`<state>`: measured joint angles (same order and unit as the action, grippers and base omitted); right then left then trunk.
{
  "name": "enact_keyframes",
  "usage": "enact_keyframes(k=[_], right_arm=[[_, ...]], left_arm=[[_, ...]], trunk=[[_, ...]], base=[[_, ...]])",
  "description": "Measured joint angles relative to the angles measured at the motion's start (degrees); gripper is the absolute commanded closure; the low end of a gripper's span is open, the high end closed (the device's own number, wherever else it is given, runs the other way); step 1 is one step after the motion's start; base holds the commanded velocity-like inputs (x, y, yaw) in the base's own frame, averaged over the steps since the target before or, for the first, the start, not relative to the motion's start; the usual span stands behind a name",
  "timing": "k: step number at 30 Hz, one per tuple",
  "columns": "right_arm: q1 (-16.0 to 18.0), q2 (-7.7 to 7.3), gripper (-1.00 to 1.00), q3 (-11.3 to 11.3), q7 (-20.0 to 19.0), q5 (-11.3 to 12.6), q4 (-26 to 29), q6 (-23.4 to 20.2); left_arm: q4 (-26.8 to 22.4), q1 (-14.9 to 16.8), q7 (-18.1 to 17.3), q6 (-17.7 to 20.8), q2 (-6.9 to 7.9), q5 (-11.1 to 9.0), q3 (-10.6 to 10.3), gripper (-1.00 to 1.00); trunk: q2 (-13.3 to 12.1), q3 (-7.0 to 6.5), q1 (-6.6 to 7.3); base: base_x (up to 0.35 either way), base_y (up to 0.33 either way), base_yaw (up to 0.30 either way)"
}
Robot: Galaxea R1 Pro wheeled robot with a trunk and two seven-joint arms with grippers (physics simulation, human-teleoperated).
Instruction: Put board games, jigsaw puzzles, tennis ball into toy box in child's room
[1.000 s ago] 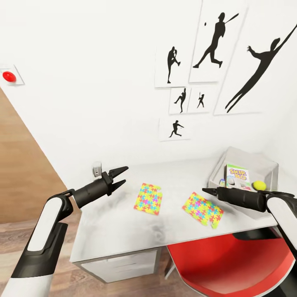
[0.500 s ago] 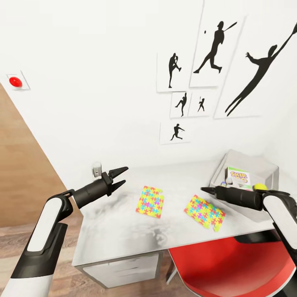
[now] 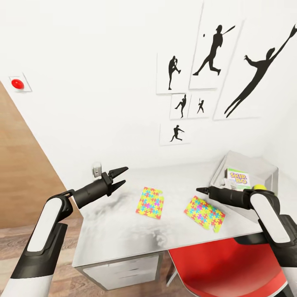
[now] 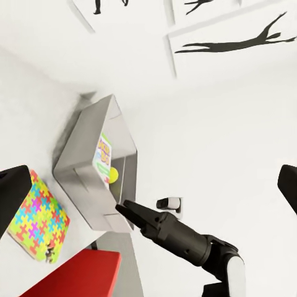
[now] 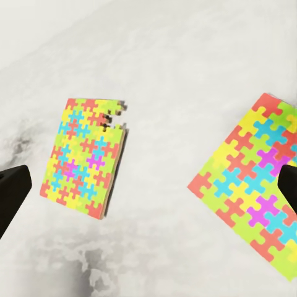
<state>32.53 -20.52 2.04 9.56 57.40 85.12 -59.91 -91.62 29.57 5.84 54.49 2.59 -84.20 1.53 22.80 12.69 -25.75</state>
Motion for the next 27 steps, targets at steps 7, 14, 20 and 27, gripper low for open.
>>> enact_keyframes(k=[7, 14, 20, 27], right_arm=[[0.0, 0.42, -1.0, 0.2, 0.5, -0.1, -0.3, 0.0], [0.3, 0.71, -1.0, 3.5, 1.1, -0.1, -0.4, 0.0], [0.5, 0.83, -1.0, 6.3, 1.2, -0.1, -0.5, 0.0], [0.6, 0.83, -1.0, 7.1, 1.1, -0.1, -1.1, 0.0]], left_arm=[[0.0, 0.0, 0.0, 0.0, 0.03, 0.0, 0.0, -1.0], [0.0, 0.0, -0.1, 0.0, 0.04, 0.0, 0.0, -1.0], [-0.1, 0.0, -0.2, 0.0, 0.04, 0.0, 0.1, -1.0], [-0.3, 0.0, -0.2, 0.0, 0.05, 0.0, 0.1, -1.0]], trunk=[[0.0, -0.03, 0.0], [0.0, -0.04, 0.0], [0.0, -0.04, 0.0], [0.0, 0.0, 0.0]], base=[[0.0, 0.022, 0.0], [0.0, 0.198, 0.0], [0.0, 0.255, 0.0], [0.0, 0.128, 0.0]])
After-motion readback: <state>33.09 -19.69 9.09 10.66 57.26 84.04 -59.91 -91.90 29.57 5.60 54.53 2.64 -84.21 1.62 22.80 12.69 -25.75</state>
